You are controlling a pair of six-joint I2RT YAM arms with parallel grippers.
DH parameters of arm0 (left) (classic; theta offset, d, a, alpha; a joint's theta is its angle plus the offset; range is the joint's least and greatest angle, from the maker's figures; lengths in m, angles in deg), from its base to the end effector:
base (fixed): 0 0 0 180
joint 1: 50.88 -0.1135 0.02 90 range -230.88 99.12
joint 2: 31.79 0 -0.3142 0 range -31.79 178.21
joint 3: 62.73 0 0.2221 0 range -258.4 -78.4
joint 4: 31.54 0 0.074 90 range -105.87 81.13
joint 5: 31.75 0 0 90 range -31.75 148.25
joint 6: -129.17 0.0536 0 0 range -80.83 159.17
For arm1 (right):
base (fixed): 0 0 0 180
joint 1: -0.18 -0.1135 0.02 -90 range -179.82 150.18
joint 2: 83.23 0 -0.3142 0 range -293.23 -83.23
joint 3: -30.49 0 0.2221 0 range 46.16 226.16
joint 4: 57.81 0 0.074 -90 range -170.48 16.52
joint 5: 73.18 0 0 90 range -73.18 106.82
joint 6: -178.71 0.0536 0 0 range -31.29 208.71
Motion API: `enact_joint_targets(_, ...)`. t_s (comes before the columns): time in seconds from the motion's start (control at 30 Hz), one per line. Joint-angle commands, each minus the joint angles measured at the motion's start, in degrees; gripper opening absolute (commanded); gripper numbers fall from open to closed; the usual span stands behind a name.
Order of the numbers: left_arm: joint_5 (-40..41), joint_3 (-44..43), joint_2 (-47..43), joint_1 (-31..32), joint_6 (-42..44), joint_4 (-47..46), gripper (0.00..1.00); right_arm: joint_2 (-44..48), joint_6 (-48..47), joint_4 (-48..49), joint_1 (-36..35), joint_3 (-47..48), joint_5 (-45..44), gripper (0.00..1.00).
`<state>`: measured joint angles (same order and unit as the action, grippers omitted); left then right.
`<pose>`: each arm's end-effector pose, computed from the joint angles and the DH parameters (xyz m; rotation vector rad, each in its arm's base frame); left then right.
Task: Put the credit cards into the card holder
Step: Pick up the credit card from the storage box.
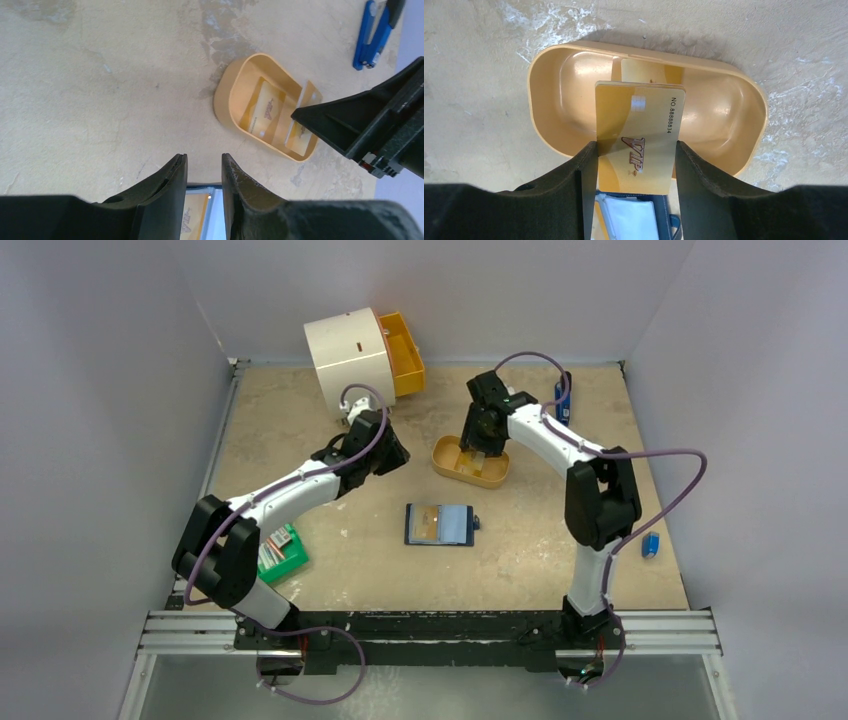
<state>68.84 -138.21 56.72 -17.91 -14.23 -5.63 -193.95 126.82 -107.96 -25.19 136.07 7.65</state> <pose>0.2795 -0.1696 0.2979 -0.5093 2.2507 -0.5977 0.3873 0.1742 0.2832 0.3443 2.5117 0.2438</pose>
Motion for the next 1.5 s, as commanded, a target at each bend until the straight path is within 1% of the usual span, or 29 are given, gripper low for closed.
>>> enact_joint_targets(0.0, -5.47, 0.69, -2.54, -0.54, 0.90, -10.33, 0.33, 4.83, -0.24, -1.29, 0.32, 1.46, 1.80, 0.23)
enact_joint_targets(0.1, -13.76, 4.73, -4.13, -0.54, -0.04, -22.24, 0.45, 7.59, 0.24, -0.72, 0.32, 0.66, 3.51, 0.23)
enact_joint_targets(0.13, -16.35, 5.99, -4.17, -0.46, -0.88, -26.31, 0.50, 8.33, 0.55, -0.57, 0.32, 0.50, 4.30, 0.23)
enact_joint_targets(0.17, -18.29, 6.62, -3.95, -0.45, -1.71, -29.21, 0.54, 9.13, 0.70, -0.44, 0.32, 0.33, 4.96, 0.23)
enact_joint_targets(0.2, -19.76, 6.87, -3.46, -0.39, -2.25, -31.11, 0.56, 9.79, 0.86, -0.27, 0.32, 0.15, 5.53, 0.23)
enact_joint_targets(0.27, -22.39, 6.86, -2.23, -0.37, -2.53, -33.81, 0.57, 11.17, 1.29, -0.02, 0.32, -0.26, 6.50, 0.23)
enact_joint_targets(0.37, -25.66, 7.92, -1.10, -0.16, -2.39, -40.22, 0.57, 12.70, 1.71, 0.30, 0.29, -0.75, 8.05, 0.23)
enact_joint_targets(0.47, -26.50, 9.56, -0.76, 0.55, -0.61, -46.74, 0.58, 13.84, 2.04, 0.56, 0.32, -0.87, 8.98, 0.23)
enact_joint_targets(0.53, -27.05, 10.02, -0.48, 1.28, 1.47, -49.25, 0.58, 14.39, 2.17, 0.63, 0.31, -0.90, 8.99, 0.23)
enact_joint_targets(0.63, -26.72, 9.34, 0.47, 2.00, 3.97, -48.61, 0.58, 15.26, 2.32, 0.86, 0.32, -1.00, 10.75, 0.24)
enact_joint_targets(0.97, -23.60, 4.84, 4.47, 4.57, 8.40, -40.22, 0.57, 17.57, 2.39, 1.24, 0.32, -2.15, 11.54, 0.24)
enact_joint_targets(1.27, -21.35, 3.52, 6.48, 4.77, 5.60, -41.61, 0.53, 18.77, 2.66, 1.37, 0.35, -2.44, 12.62, 0.24)
enact_joint_targets(1.47, -20.92, 3.89, 6.02, 4.77, 2.64, -45.55, 0.51, 18.67, 2.99, 1.62, 0.34, -2.38, 13.12, 0.24)
